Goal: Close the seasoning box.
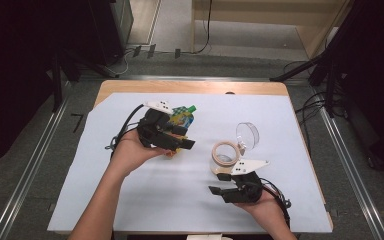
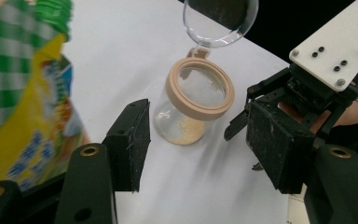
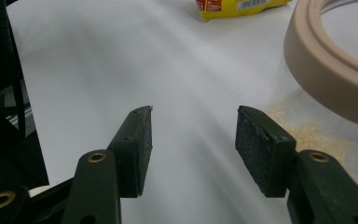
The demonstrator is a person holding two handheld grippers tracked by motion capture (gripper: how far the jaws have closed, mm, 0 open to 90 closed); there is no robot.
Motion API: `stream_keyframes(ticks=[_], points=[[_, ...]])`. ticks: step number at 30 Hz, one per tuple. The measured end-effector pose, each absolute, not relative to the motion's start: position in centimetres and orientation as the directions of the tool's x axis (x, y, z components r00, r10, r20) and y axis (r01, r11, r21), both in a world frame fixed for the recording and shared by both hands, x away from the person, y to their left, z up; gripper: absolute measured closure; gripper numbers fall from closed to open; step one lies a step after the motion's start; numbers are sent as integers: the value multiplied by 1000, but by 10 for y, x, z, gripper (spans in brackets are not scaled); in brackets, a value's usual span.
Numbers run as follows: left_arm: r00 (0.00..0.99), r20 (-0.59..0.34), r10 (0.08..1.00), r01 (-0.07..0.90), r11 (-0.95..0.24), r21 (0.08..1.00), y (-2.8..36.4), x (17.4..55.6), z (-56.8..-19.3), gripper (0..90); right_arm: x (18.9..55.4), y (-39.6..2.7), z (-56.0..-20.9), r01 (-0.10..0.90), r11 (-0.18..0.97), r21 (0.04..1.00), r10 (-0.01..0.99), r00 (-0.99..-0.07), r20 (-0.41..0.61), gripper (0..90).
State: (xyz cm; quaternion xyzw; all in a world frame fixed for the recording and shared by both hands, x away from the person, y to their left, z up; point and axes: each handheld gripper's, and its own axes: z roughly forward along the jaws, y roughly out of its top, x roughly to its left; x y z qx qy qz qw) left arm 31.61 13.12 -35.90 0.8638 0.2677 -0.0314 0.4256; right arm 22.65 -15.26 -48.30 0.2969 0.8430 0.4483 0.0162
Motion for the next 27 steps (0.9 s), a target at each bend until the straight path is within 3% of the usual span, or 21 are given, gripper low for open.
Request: stream_keyframes(ticks=[27], points=[[755, -258, 604, 565, -398, 722, 216, 317, -349, 406, 230, -144, -486, 475, 445, 759, 491, -838, 237, 470]])
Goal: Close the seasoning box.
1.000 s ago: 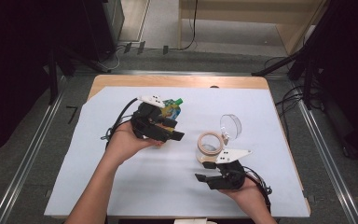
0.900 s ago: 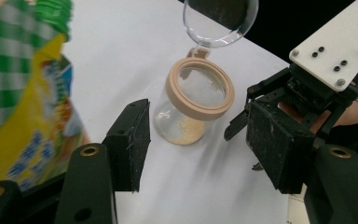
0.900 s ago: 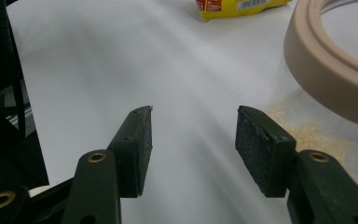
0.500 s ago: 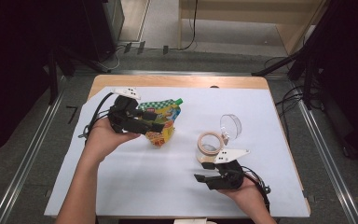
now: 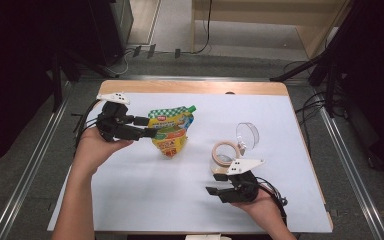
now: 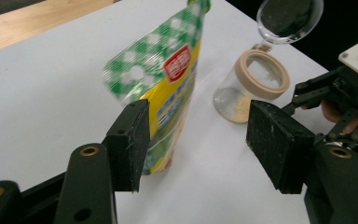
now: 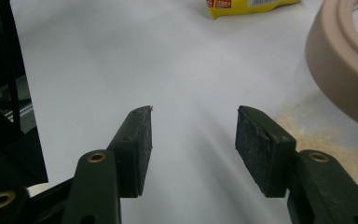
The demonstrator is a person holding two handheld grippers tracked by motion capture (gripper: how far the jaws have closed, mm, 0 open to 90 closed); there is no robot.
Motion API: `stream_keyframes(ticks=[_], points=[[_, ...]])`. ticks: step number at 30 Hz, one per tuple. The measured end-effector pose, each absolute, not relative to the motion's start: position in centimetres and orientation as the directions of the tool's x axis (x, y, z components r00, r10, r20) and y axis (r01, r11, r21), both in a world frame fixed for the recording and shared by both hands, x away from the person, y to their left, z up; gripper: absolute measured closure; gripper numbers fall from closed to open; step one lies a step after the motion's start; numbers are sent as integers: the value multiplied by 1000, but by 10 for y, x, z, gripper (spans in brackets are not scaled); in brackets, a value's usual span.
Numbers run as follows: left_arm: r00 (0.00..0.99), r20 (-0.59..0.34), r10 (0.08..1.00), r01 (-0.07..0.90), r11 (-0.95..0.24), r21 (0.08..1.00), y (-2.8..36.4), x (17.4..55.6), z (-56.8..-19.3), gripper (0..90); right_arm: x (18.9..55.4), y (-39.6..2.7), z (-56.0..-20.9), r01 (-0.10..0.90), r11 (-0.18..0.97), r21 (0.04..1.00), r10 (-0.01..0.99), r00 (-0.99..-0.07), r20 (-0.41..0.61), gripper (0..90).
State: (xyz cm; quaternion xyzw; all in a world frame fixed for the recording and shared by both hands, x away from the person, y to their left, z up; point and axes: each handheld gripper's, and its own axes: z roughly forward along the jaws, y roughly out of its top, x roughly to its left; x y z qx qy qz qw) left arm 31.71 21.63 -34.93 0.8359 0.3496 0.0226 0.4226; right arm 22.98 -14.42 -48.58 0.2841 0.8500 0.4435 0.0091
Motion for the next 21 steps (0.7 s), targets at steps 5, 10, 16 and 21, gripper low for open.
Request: stream_keyframes(ticks=[5, 10, 16, 21], points=[[733, -273, 623, 588, -378, 715, 225, 319, -361, 404, 231, -140, -486, 473, 453, 756, 482, -843, 239, 471], [743, -258, 618, 574, -389, 721, 221, 322, -376, 430, 232, -136, -487, 464, 461, 756, 468, -851, 237, 471], [743, -280, 608, 589, -396, 704, 209, 329, -395, 448, 232, -134, -487, 460, 466, 756, 465, -854, 233, 471], [750, -272, 603, 584, -411, 700, 197, 332, -407, 516, 232, -135, -487, 461, 464, 757, 470, -852, 230, 471]])
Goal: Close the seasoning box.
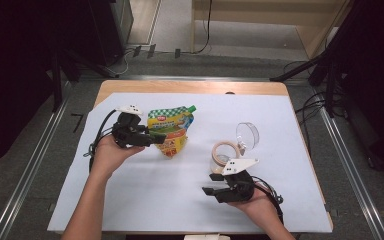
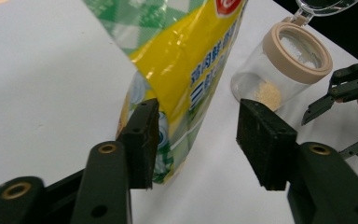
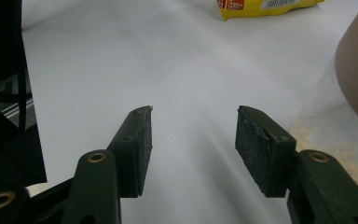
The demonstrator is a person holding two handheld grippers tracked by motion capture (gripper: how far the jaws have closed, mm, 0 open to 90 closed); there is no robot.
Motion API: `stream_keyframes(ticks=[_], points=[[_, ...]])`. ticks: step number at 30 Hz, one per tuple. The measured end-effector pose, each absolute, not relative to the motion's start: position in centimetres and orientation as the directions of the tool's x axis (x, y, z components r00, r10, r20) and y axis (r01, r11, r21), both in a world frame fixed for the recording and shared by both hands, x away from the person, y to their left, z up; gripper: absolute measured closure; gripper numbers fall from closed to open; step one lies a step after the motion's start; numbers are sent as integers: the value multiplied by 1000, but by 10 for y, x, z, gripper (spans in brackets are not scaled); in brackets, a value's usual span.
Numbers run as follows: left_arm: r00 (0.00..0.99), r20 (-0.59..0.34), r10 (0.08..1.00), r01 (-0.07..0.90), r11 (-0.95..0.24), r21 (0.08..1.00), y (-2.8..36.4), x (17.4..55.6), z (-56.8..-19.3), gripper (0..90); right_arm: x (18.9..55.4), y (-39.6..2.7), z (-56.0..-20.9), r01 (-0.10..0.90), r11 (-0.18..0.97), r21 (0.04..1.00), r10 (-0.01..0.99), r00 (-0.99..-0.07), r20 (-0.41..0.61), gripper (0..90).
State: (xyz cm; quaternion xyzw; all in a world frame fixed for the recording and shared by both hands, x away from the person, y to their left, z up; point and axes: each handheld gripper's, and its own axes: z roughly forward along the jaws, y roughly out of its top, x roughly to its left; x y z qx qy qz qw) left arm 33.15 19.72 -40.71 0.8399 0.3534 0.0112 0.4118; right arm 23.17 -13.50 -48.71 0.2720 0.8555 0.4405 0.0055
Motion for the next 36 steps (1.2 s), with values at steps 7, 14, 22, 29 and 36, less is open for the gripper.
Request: stream_keyframes(ticks=[7, 14, 22, 29, 36], points=[[741, -275, 613, 587, -392, 708, 188, 333, -419, 643, 231, -131, -488, 449, 468, 761, 467, -857, 219, 470], [727, -266, 634, 585, -368, 723, 189, 332, -421, 782, 230, -122, -491, 435, 468, 769, 463, -862, 206, 471], [715, -242, 656, 579, -362, 731, 189, 330, -419, 875, 231, -116, -493, 435, 435, 789, 470, -857, 213, 474], [709, -253, 658, 596, -368, 713, 190, 329, -409, 888, 233, -113, -496, 438, 426, 792, 477, -852, 215, 478], [729, -286, 621, 603, -385, 699, 188, 325, -397, 890, 234, -114, -496, 440, 416, 796, 485, -848, 215, 480]])
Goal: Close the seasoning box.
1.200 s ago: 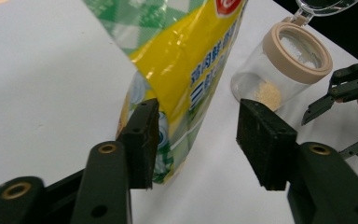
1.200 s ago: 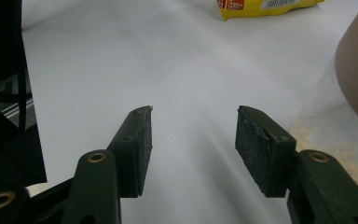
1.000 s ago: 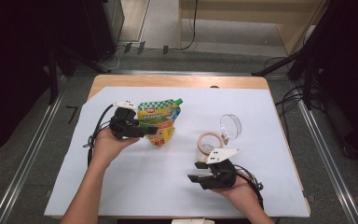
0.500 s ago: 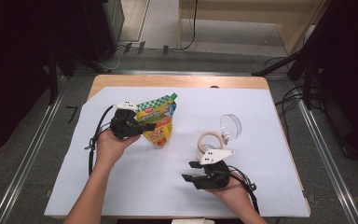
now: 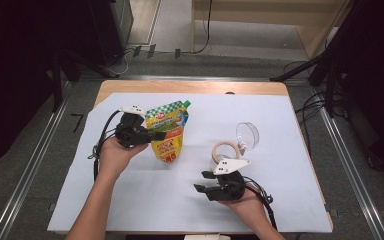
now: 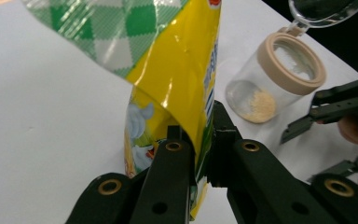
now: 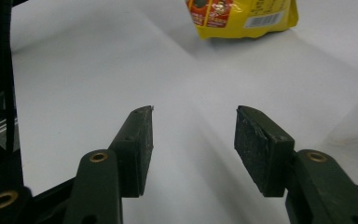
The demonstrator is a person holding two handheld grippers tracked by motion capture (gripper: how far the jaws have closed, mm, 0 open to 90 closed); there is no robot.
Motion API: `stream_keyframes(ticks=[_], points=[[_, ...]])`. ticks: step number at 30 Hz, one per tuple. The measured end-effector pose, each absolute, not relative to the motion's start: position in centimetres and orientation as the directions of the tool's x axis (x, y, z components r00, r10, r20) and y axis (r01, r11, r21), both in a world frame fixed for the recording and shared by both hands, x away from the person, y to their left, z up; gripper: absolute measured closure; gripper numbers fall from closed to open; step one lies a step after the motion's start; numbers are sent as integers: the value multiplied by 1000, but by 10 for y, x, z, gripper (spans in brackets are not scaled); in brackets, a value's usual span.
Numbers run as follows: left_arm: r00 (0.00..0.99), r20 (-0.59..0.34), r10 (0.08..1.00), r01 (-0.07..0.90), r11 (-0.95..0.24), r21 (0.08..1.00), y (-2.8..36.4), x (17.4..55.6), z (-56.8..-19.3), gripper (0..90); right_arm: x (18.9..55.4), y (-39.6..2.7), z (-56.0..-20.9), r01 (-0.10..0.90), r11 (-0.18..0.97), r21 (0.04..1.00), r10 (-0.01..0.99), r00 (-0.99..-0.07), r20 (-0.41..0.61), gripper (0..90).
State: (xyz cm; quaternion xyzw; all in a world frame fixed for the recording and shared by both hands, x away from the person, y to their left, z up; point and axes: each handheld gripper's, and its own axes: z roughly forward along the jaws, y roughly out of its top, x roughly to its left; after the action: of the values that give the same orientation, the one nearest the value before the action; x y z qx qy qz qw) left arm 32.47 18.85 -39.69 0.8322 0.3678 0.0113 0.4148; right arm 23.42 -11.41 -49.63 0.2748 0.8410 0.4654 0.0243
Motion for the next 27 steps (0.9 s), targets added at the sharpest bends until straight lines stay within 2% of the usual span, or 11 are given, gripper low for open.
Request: stream_keyframes(ticks=[17, 21, 25, 27], points=[[804, -288, 520, 541, -437, 719, 166, 300, -350, 891, 237, -107, -502, 447, 406, 797, 514, -833, 205, 497], [822, -298, 485, 529, -457, 715, 158, 295, -343, 891, 237, -107, -503, 452, 400, 798, 529, -824, 201, 544], [840, -306, 448, 513, -475, 715, 149, 288, -338, 891, 237, -107, -502, 435, 387, 813, 542, -821, 181, 626], [847, -308, 433, 507, -487, 711, 145, 286, -336, 891, 238, -107, -502, 433, 379, 818, 550, -816, 178, 731]])
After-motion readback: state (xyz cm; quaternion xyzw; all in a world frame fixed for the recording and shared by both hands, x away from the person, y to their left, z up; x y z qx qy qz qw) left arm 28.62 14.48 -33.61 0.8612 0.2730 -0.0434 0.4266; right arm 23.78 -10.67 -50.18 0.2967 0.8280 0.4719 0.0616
